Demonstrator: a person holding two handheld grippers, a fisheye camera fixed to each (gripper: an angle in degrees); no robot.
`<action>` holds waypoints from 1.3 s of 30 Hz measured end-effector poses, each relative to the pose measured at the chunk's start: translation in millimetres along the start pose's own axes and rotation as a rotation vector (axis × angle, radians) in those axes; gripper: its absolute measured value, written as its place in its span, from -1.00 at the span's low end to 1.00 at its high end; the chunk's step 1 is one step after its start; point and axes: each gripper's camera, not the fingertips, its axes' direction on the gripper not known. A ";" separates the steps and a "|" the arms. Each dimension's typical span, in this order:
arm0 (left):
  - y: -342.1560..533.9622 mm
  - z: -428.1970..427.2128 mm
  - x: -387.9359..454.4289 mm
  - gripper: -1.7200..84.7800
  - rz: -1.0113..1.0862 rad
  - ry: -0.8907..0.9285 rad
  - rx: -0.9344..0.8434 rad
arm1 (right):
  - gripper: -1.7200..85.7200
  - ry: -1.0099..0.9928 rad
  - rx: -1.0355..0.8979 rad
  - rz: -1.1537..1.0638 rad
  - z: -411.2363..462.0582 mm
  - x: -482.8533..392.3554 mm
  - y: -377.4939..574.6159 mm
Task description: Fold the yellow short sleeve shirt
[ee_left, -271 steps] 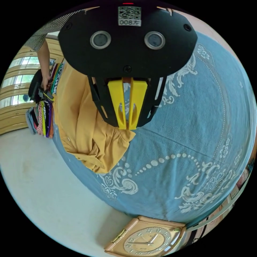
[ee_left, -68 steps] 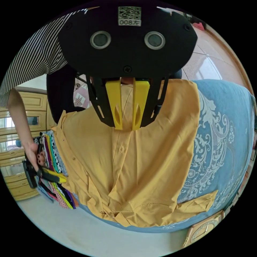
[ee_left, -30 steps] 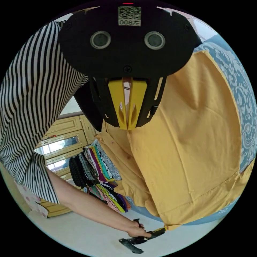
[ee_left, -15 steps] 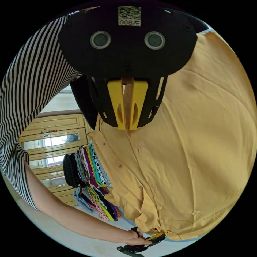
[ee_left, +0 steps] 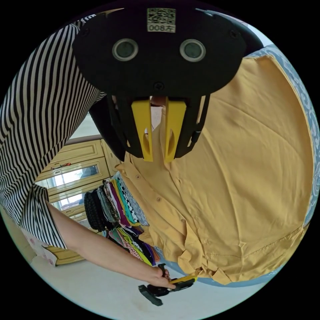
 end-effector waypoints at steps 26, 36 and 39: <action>-330.5 118.0 3.4 -0.73 0.343 -0.514 -0.048 | -0.79 -0.007 -0.079 -0.163 10.3 -63.8 386.8; -374.9 133.1 -7.6 -0.86 0.295 -0.596 -0.046 | -0.91 -0.056 -0.051 -0.113 14.1 -37.8 422.4; -383.5 113.8 -9.5 -0.88 0.270 -0.531 0.005 | -0.93 -0.120 -0.049 -0.092 10.5 -23.6 432.4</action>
